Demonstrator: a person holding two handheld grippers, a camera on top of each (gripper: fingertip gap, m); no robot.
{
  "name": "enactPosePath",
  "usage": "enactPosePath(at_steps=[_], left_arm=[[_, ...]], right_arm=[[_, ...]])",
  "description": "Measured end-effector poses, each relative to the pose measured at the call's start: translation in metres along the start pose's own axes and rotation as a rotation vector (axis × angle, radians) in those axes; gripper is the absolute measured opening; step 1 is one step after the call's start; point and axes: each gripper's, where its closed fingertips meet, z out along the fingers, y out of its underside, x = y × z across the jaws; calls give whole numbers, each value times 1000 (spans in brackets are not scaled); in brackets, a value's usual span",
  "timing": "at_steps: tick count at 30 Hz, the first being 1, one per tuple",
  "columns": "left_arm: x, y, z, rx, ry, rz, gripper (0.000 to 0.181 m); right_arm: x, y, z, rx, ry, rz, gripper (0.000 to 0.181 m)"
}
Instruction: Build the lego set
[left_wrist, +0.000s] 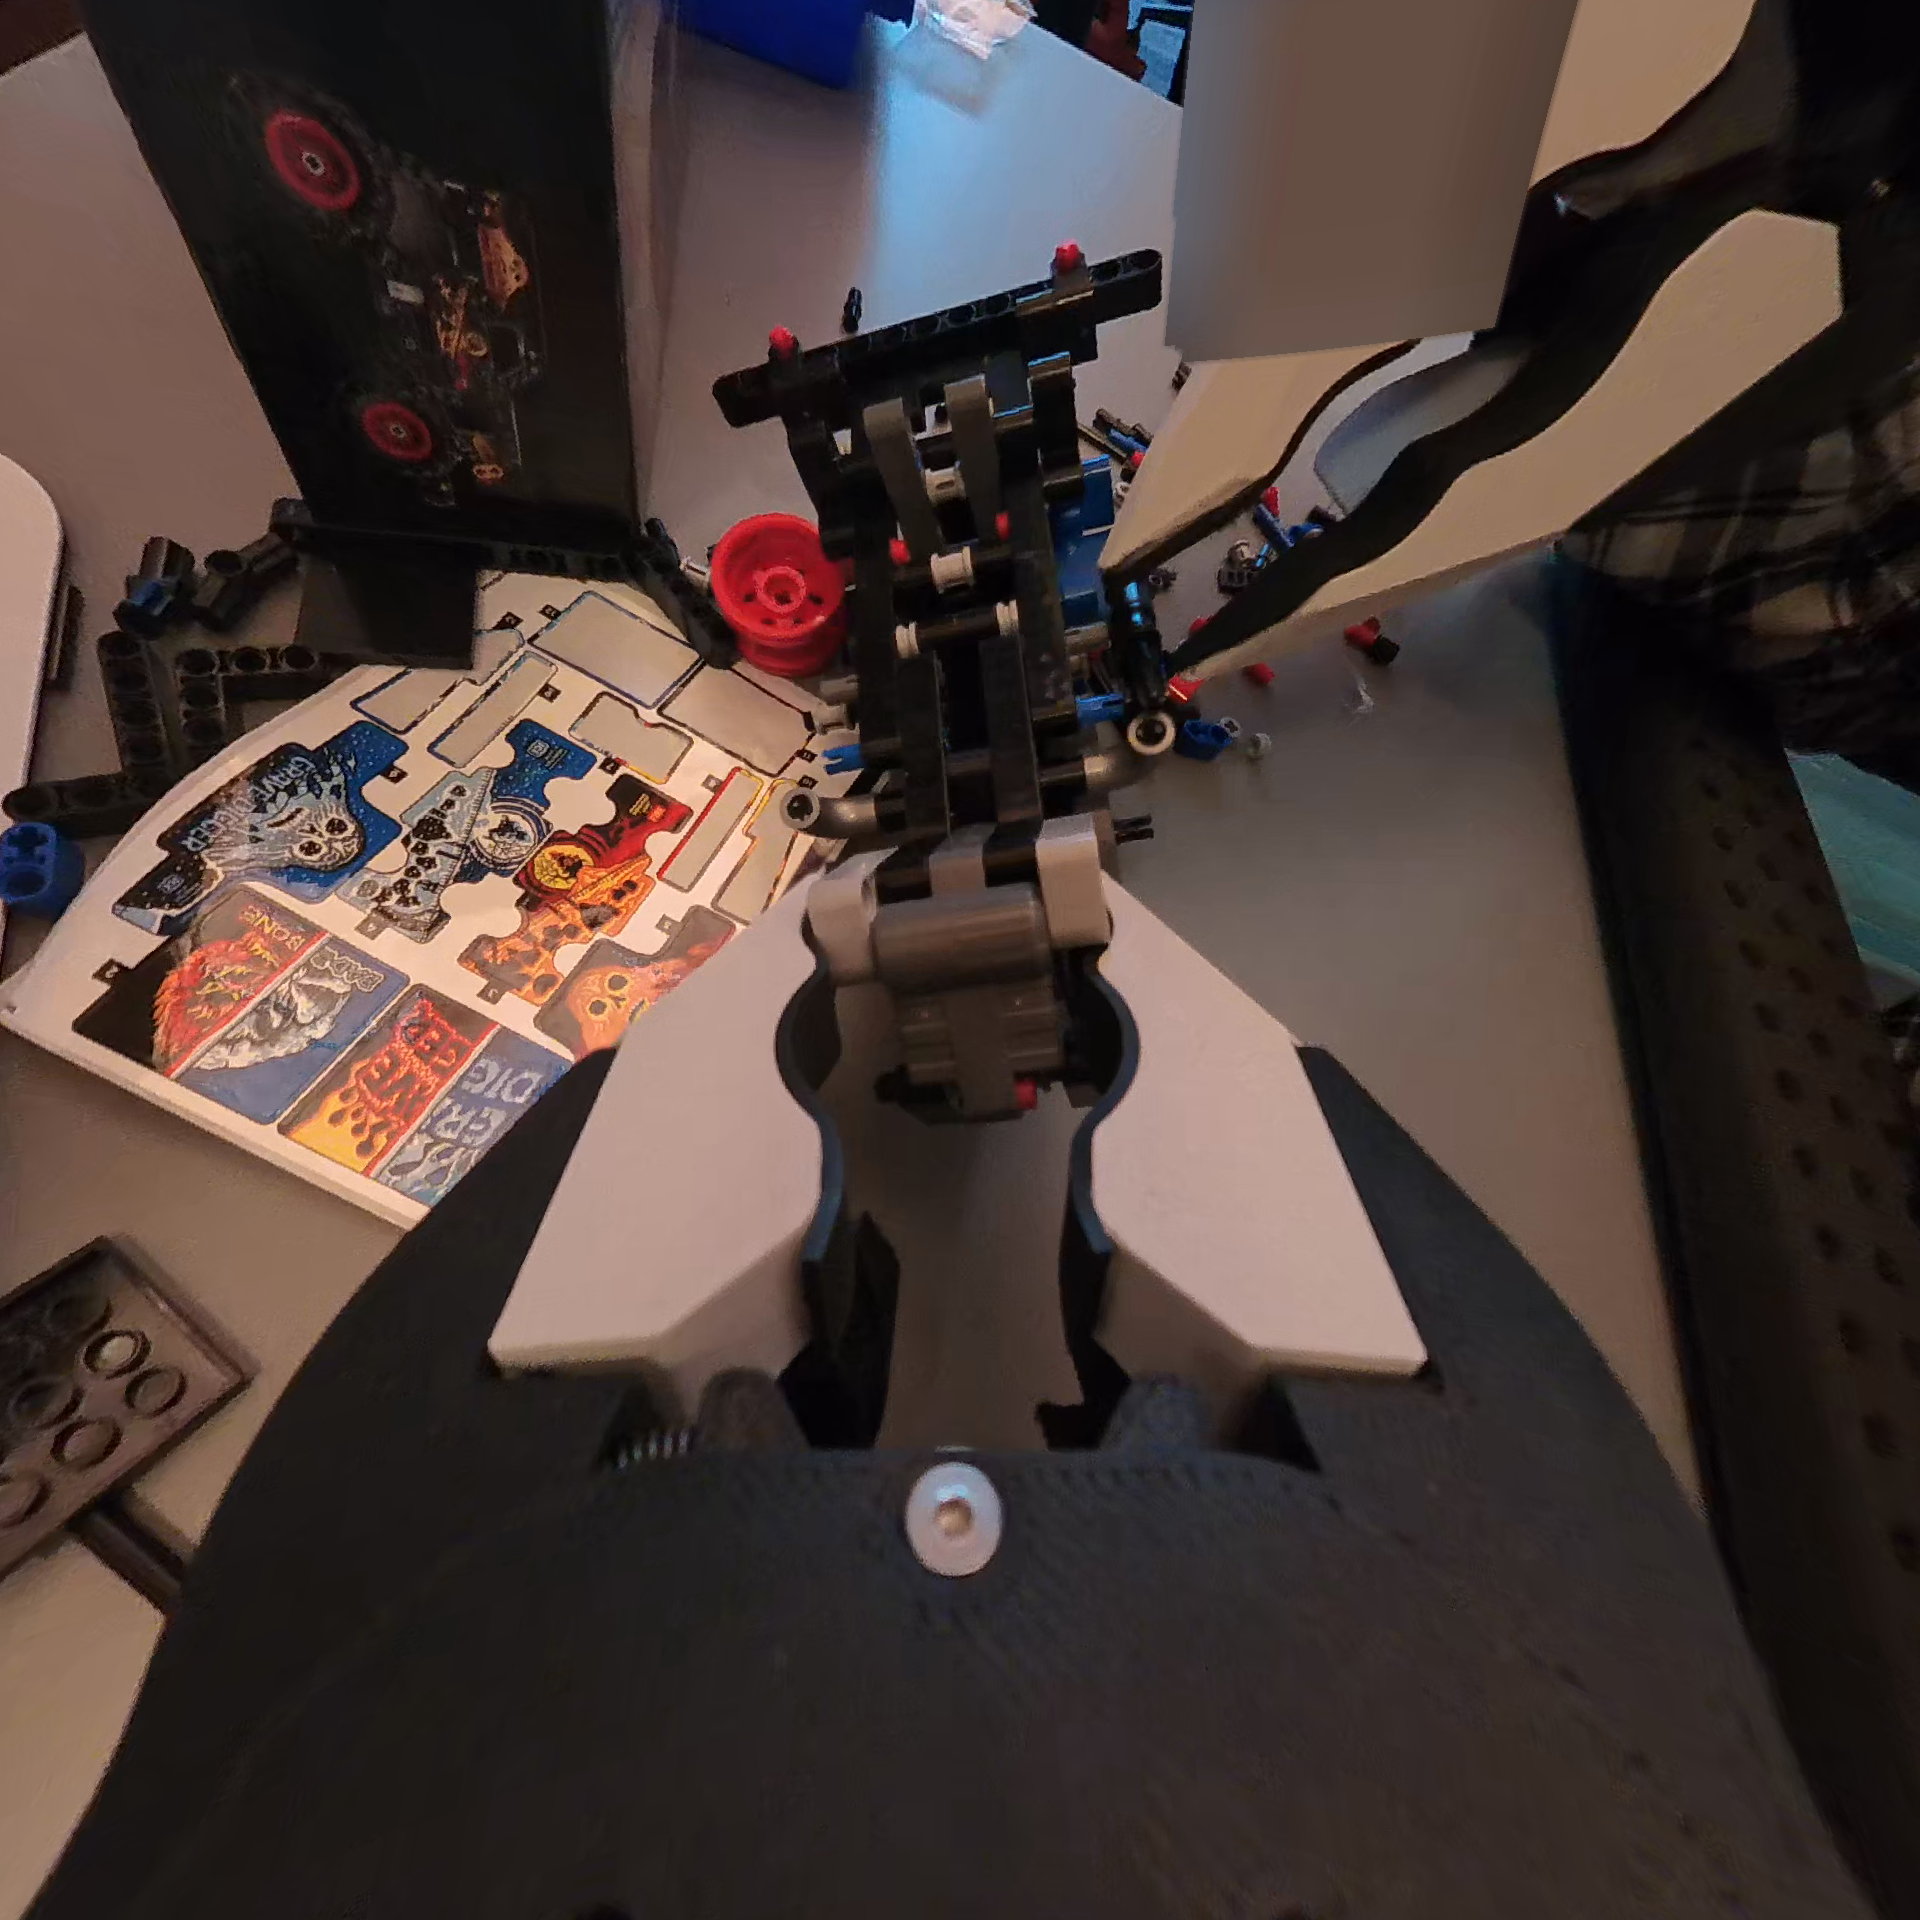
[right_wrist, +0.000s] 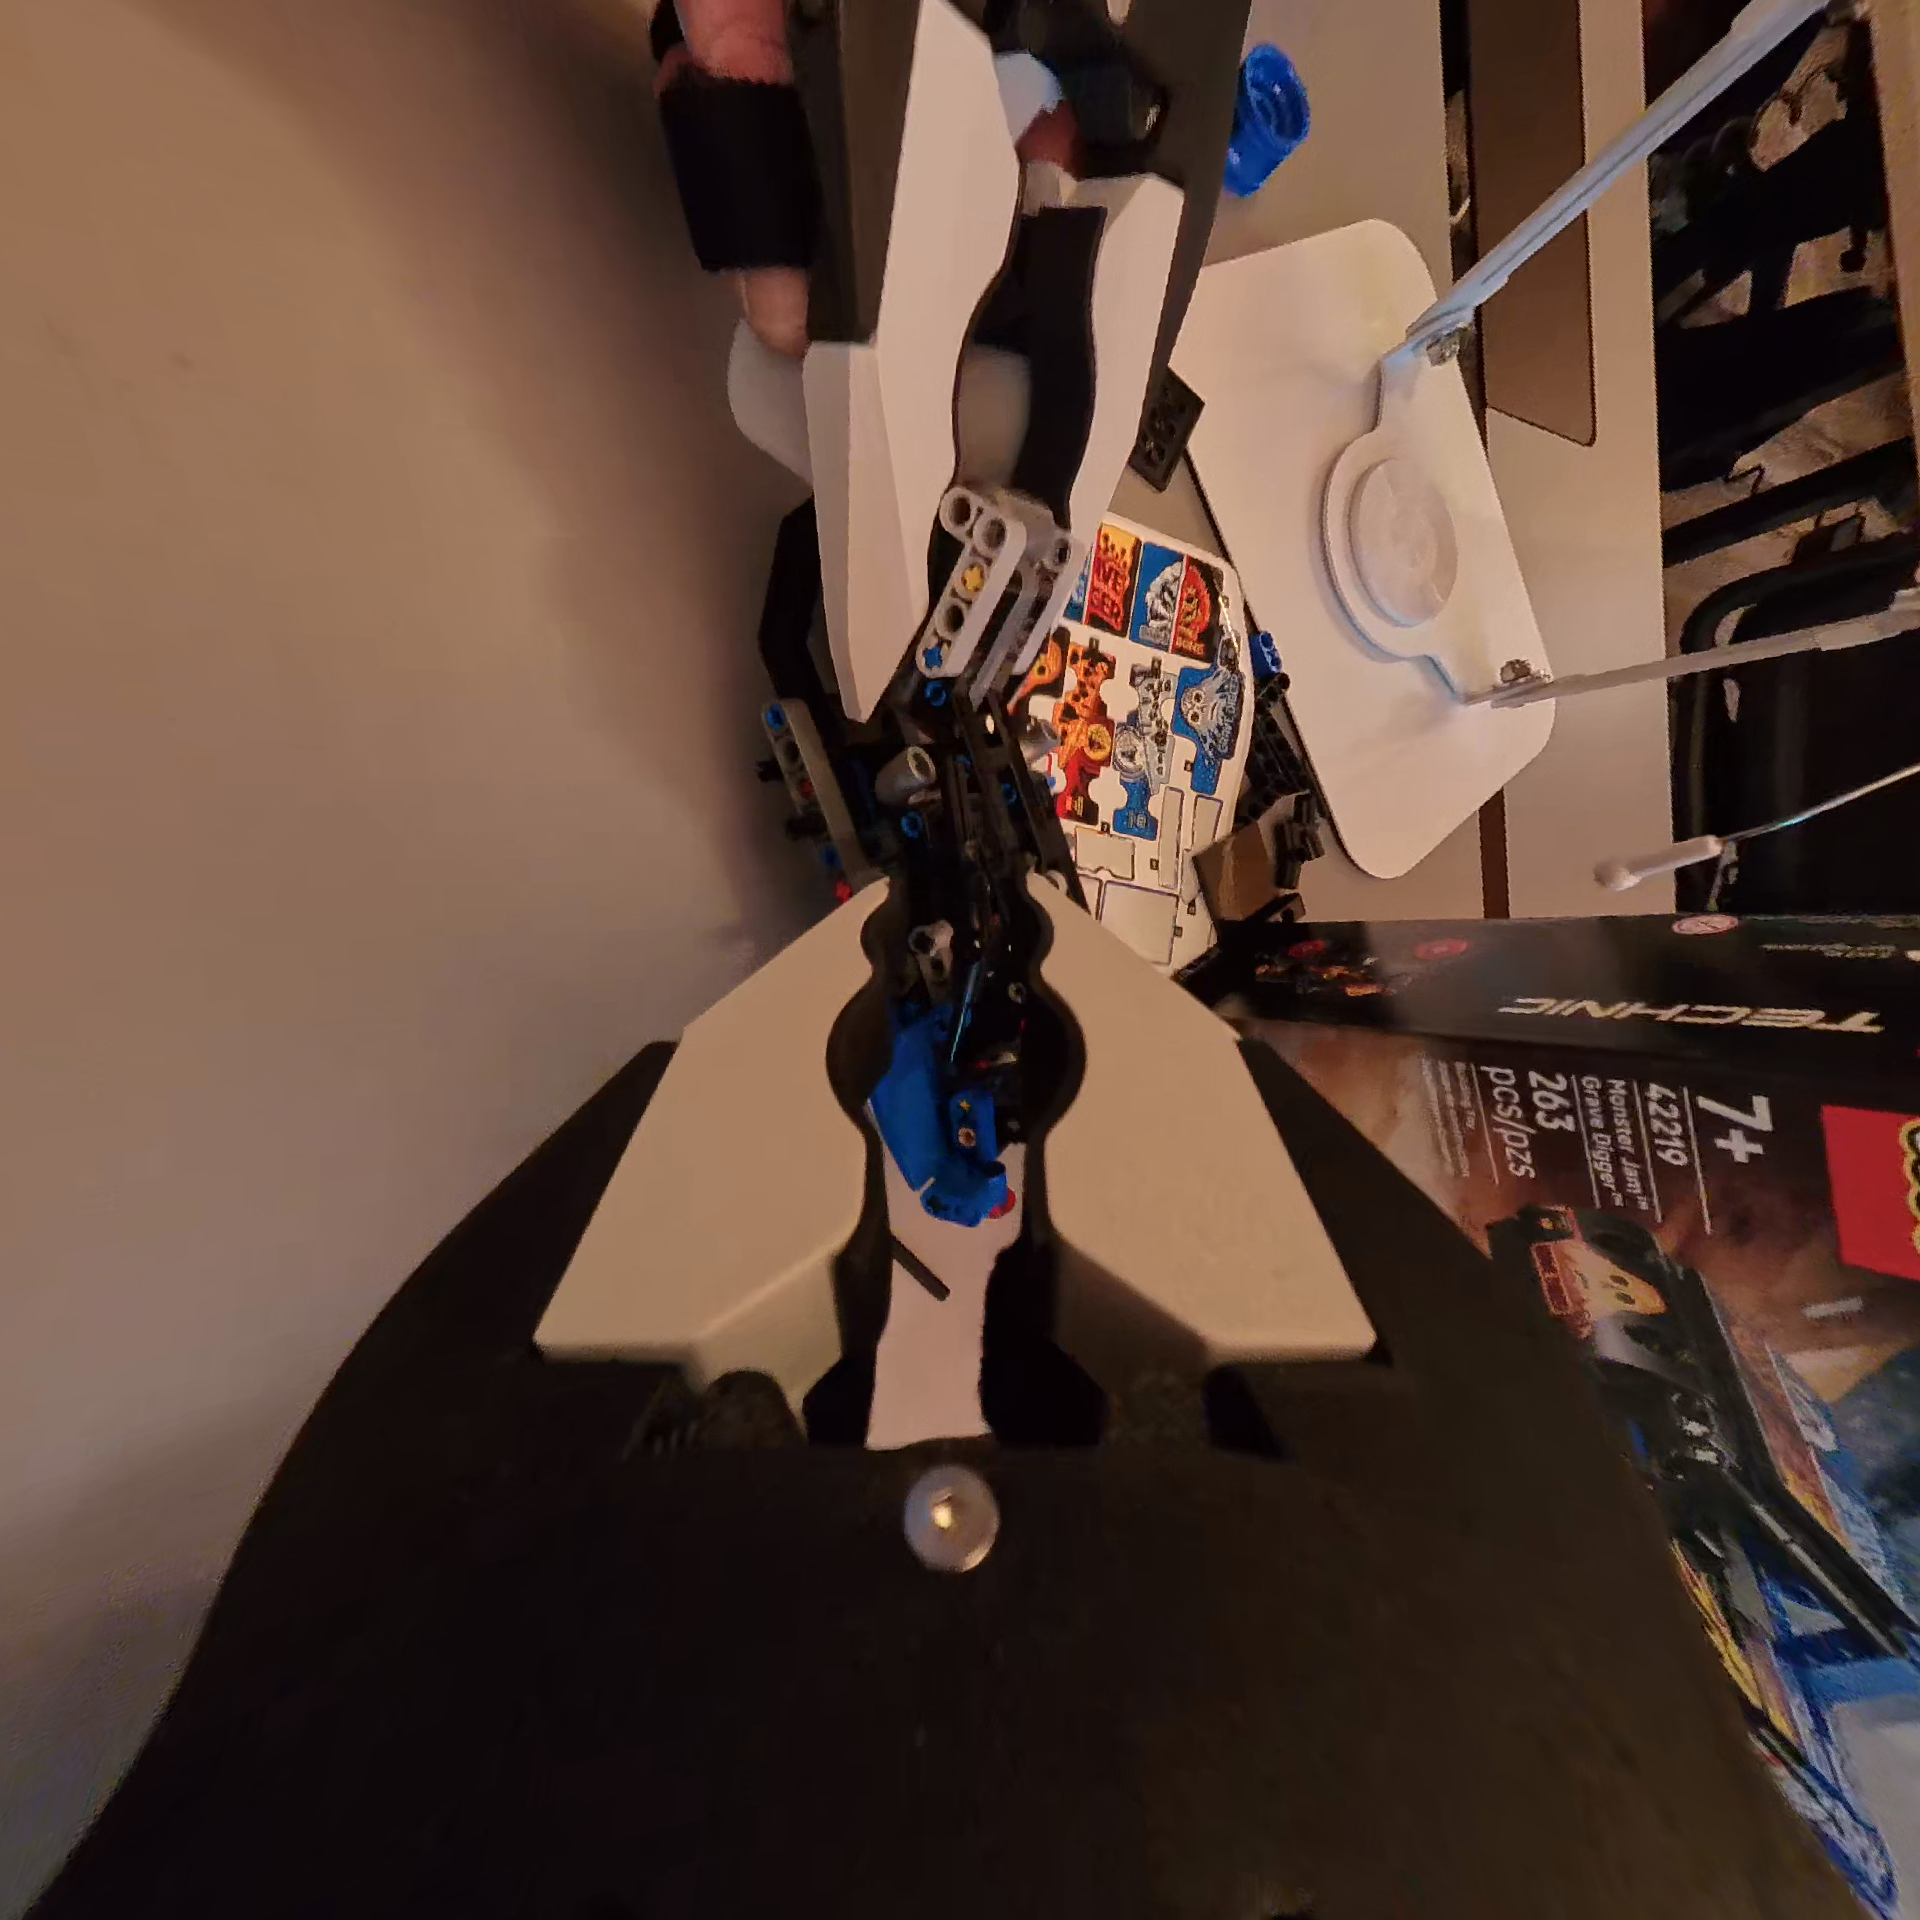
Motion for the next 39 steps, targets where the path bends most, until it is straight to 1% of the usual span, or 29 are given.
enactPosePath(at_steps=[1, 3, 6, 10, 18, 21, 24, 29, 32, 34, 37, 39], left_arm=[[1, 0, 0, -1, -1, 4, 40], [3, 0, 0, -3, 1, 10, 40], [8, 0, -2, -4, -2, 24, 41], [15, 3, -3, -35, -38, 85, 42], [27, 7, 0, -102, -83, 177, 42], [31, 9, 2, -126, -90, 207, 43], [33, 10, 5, -135, -88, 211, 43], [33, 10, 5, -133, -87, 214, 43], [30, 8, 5, -121, -91, 200, 37], [27, 7, 5, -100, -76, 173, 25], [26, 6, 6, -91, -56, 147, 26], [26, 7, 7, -94, -49, 140, 31]], right_arm=[[-1, 3, 2, -14, 5, -10, 18], [-4, 4, 5, -15, 4, -36, 14], [-6, 8, 6, -17, 27, -75, 14], [-11, 9, 4, 17, 42, -92, 14], [-19, 25, -5, 20, 58, -4, 16], [-24, 26, -4, 31, 50, 10, 15], [-28, 29, -1, 12, 40, -8, 9], [-29, 29, -3, 9, 44, -30, 8], [-28, 28, -6, 21, 44, -27, 8], [-29, 25, -8, 37, 34, -13, 7], [-28, 25, -9, 34, 38, -14, 7], [-28, 25, -9, 30, 37, -3, 7]])
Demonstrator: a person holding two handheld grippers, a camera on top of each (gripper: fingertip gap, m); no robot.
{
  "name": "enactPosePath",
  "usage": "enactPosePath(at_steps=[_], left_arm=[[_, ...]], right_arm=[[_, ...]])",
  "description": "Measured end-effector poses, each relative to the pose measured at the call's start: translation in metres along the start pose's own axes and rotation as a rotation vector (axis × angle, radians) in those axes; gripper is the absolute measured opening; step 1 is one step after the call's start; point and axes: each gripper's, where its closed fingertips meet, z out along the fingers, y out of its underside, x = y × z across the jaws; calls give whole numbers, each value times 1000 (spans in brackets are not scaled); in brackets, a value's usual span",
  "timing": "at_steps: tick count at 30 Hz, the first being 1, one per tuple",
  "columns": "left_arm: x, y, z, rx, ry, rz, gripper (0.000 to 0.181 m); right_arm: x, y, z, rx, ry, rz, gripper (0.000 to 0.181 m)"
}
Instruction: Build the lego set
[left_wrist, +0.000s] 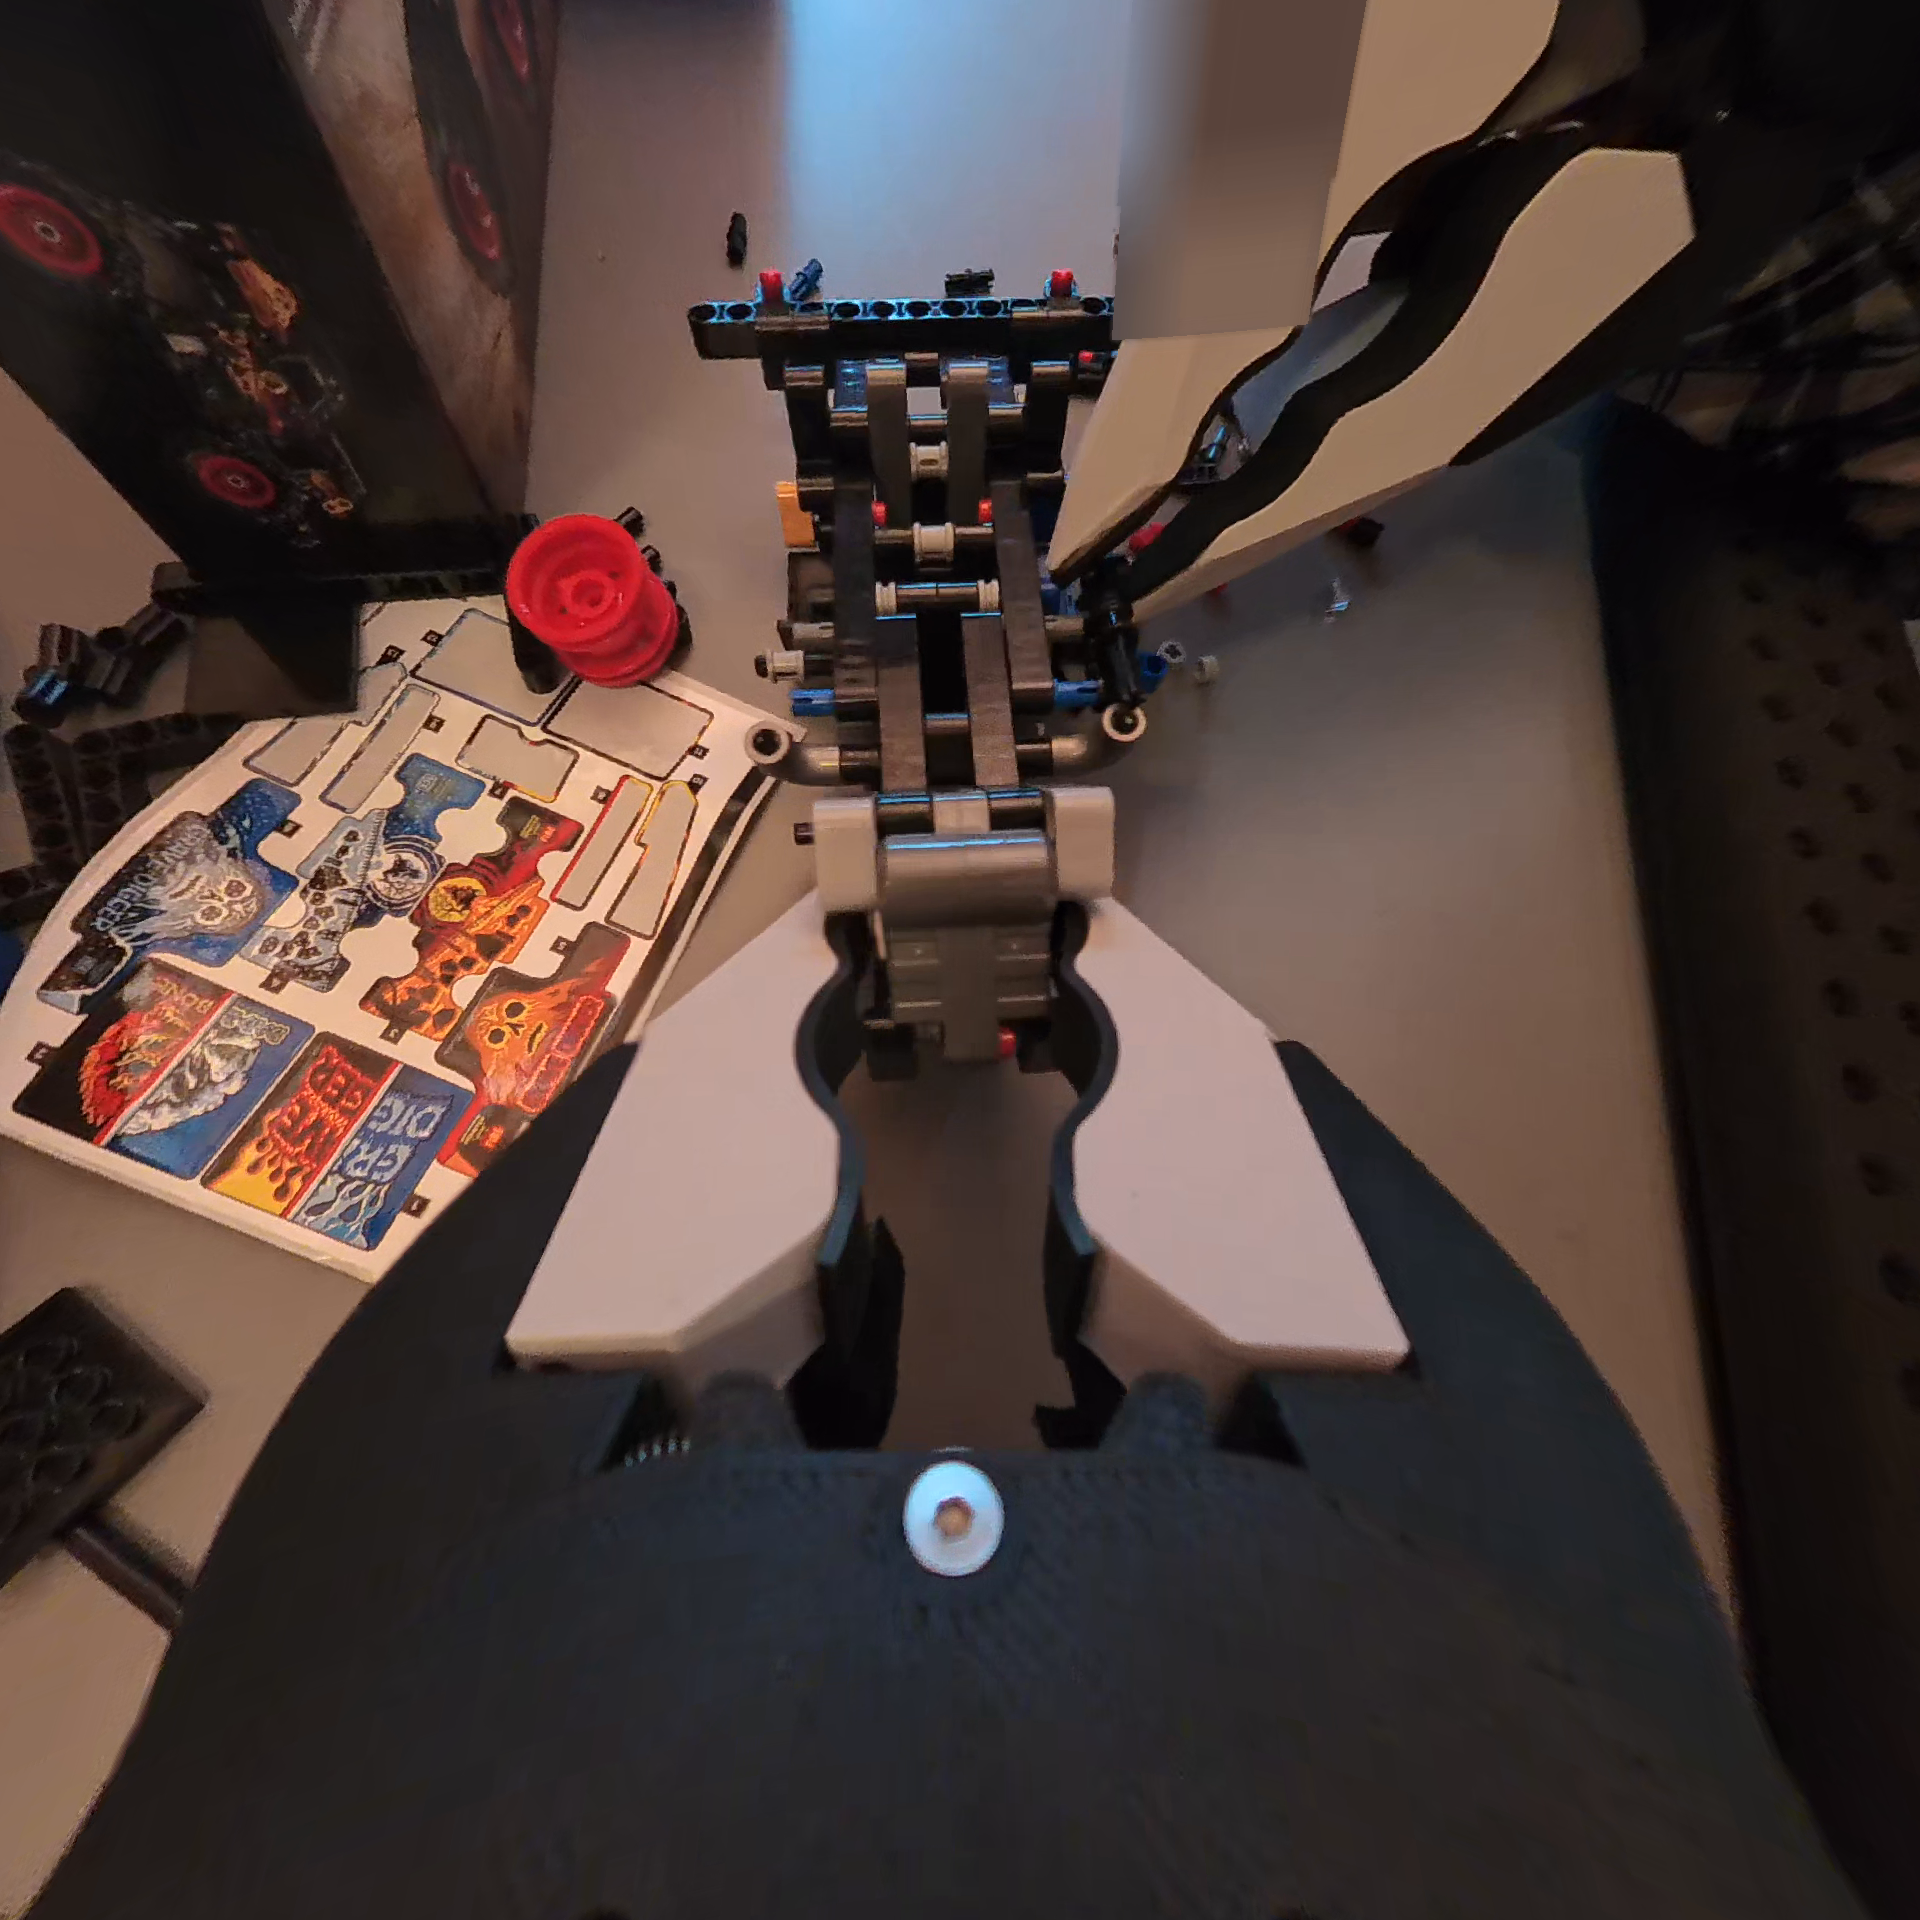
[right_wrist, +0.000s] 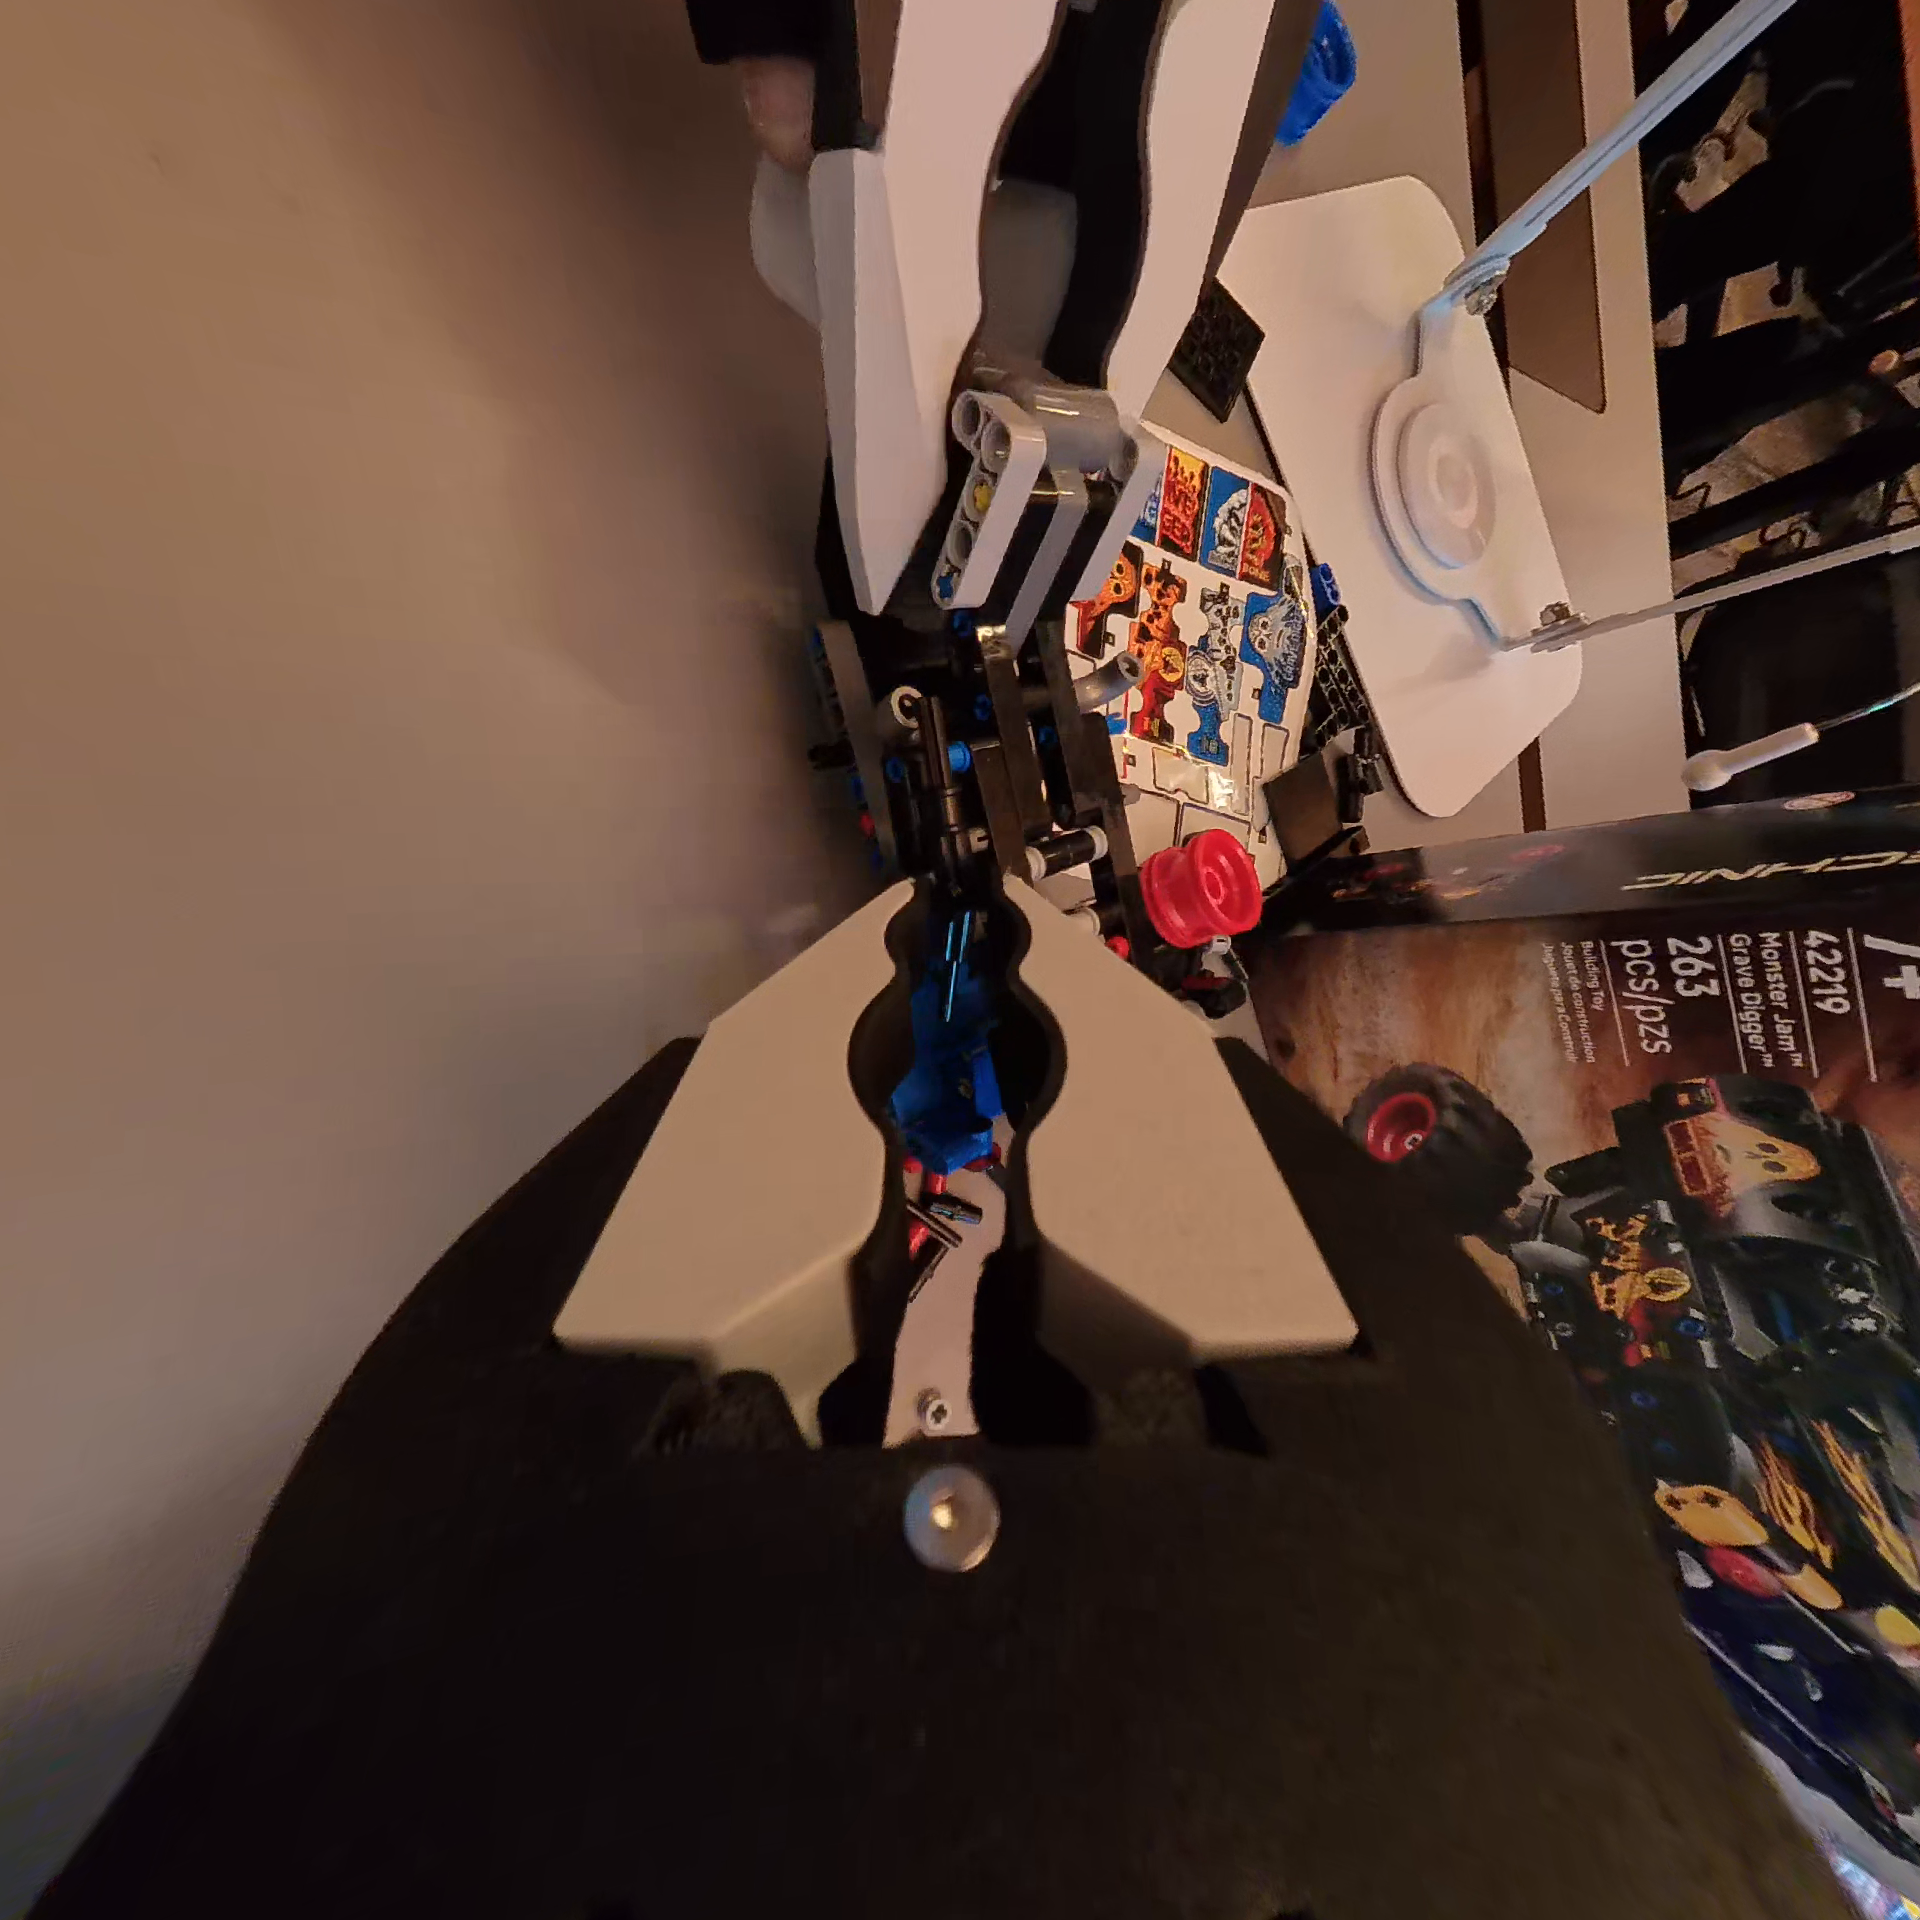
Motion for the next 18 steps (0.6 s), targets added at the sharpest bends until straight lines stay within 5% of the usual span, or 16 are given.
enactPosePath(at_steps=[7, 12, 18], left_arm=[[-16, -19, -11, 19, -236, 233, 92], [2, -37, -1, -47, -377, 644, 66], [5, -42, 16, -78, -409, 762, 34]], right_arm=[[1, -3, -1, -1, -11, 48, 7], [4, -7, -2, 13, -24, 106, 7], [7, -10, -3, 23, -43, 186, 7]])
